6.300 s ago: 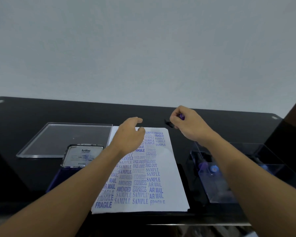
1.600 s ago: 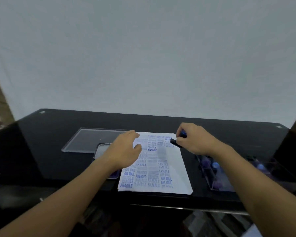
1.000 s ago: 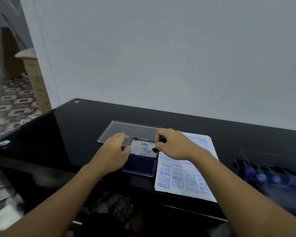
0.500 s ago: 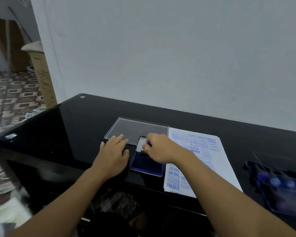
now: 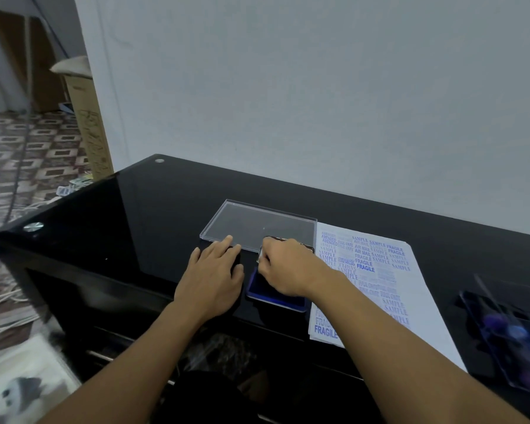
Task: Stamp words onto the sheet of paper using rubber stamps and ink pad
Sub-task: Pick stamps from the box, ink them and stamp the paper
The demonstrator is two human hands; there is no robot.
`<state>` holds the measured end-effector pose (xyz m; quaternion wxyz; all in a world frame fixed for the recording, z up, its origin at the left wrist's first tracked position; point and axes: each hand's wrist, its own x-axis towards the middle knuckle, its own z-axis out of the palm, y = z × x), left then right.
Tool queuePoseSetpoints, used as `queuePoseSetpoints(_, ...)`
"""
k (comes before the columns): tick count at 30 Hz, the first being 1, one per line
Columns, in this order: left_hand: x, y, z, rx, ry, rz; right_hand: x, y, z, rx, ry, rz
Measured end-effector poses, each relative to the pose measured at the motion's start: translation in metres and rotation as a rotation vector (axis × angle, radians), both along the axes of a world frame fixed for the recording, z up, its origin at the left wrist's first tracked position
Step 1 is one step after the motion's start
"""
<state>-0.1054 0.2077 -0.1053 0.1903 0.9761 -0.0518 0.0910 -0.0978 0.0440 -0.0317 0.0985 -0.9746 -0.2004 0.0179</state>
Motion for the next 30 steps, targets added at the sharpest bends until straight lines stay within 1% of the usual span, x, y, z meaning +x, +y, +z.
queuePoseSetpoints(5, 0.000, 0.000, -0.001, 0.003, -0.005, -0.003, -0.005, 0.003, -0.004, -0.014, -0.061, 0.021)
queuePoseSetpoints(18, -0.003, -0.001, 0.002, 0.001, -0.018, -0.013, -0.008, 0.005, -0.013, 0.038, -0.111, 0.013)
queuePoseSetpoints(24, -0.003, 0.000, 0.002, 0.011, -0.005, -0.014, -0.009, 0.006, -0.014, 0.026, -0.111, 0.001)
queuePoseSetpoints(30, -0.002, -0.001, 0.003, 0.019, 0.002, -0.009, -0.001, 0.006, -0.014, 0.037, -0.056, -0.024)
